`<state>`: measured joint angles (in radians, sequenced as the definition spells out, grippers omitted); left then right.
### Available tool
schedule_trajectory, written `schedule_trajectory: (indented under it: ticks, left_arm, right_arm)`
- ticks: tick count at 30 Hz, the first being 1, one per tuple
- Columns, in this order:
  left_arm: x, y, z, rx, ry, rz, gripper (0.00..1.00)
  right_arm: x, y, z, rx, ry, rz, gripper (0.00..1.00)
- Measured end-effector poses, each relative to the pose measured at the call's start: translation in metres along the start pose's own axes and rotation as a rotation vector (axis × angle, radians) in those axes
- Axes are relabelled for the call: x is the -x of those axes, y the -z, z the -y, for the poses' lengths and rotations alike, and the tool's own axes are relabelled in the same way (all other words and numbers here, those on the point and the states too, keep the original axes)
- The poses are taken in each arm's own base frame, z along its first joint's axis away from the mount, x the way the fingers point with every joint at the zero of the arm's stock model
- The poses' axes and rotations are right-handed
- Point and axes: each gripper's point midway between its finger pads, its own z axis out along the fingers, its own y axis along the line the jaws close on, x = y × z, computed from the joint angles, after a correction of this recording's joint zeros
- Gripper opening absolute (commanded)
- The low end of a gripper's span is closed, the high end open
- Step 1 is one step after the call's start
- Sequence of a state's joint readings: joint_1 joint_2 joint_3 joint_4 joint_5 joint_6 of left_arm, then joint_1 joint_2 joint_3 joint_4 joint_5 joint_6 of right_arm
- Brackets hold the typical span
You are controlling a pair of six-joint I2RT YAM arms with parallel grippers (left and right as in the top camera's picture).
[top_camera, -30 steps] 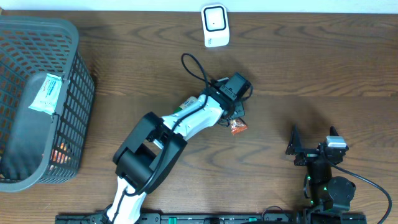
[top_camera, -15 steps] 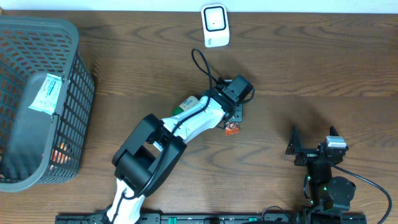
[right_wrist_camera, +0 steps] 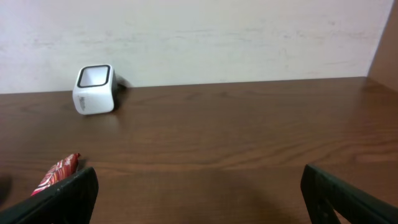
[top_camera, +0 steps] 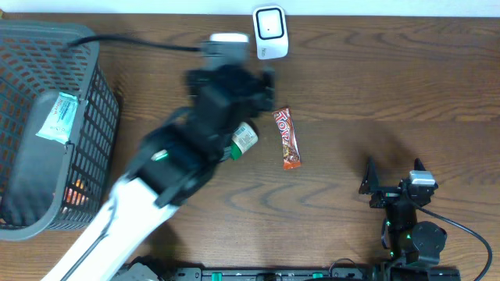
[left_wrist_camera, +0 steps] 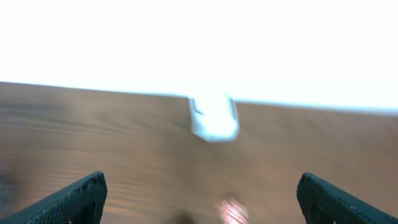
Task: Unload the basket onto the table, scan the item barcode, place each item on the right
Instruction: 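Carry the TOP bar under the scanner and release it on the table, then reach the left gripper back into the basket toward an orange snack packet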
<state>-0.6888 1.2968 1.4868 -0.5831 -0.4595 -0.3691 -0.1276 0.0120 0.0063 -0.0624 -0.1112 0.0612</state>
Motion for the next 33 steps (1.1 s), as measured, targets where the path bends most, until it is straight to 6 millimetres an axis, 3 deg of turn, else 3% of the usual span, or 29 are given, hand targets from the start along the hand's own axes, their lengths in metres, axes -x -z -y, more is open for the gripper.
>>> schedule_trajectory:
  ticks: [3, 7, 11, 15, 19, 23, 27, 33]
  left_arm:
    - [0.036, 0.027, -0.069, 0.216, 0.063, 0.131, 0.98]
    - [0.063, 0.062, -0.16, 0.482, 0.164, 0.239, 0.98]
    - [0.067, 0.103, -0.234, 0.696, 0.254, 0.289, 0.98]
    - [0.049, 0.137, -0.289, 0.885, 0.357, 0.278, 0.98]
    - [0.028, 0.157, -0.328, 1.046, 0.471, 0.255, 0.98]
    - [-0.005, 0.163, -0.354, 1.173, 0.572, 0.166, 0.98]
    - [-0.028, 0.159, -0.373, 1.258, 0.663, 0.11, 0.98]
    - [-0.047, 0.139, -0.404, 1.343, 0.701, 0.032, 0.98]
  right_arm:
    - [0.0, 0.0, 0.0, 0.0, 0.0, 0.0, 0.99]
    - [0.0, 0.0, 0.0, 0.0, 0.0, 0.0, 0.99]
    - [0.0, 0.0, 0.0, 0.0, 0.0, 0.0, 0.99]
    - [0.0, 0.0, 0.0, 0.0, 0.0, 0.0, 0.99]
    - [0.0, 0.0, 0.0, 0.0, 0.0, 0.0, 0.99]
    - [0.0, 0.0, 0.0, 0.0, 0.0, 0.0, 0.99]
    - [0.0, 0.0, 0.0, 0.0, 0.0, 0.0, 0.99]
    - [0.0, 0.0, 0.0, 0.0, 0.0, 0.0, 0.99]
